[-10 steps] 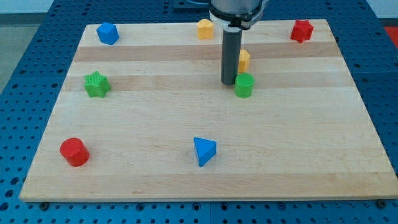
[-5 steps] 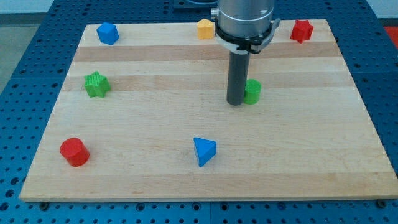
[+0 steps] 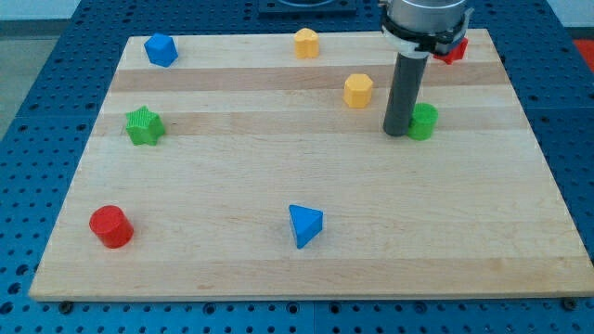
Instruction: Push the green circle to the center right of the board
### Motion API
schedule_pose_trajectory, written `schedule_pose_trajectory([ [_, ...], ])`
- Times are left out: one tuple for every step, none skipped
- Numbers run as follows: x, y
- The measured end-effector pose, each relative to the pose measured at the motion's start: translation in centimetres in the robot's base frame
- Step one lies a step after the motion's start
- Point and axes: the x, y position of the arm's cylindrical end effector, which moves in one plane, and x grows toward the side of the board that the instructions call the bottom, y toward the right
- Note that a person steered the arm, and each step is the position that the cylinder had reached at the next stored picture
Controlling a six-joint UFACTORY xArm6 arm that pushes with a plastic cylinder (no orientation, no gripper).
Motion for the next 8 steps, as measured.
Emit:
schedule_pose_trajectory([
  [-0.6, 0.0],
  [-1.1, 0.0],
  [-1.2, 0.6],
  [-1.2, 1.4],
  [-1.2, 2.4],
  [-1.2, 3.8],
  [-1.2, 5.5],
  [-1.2, 6.6],
])
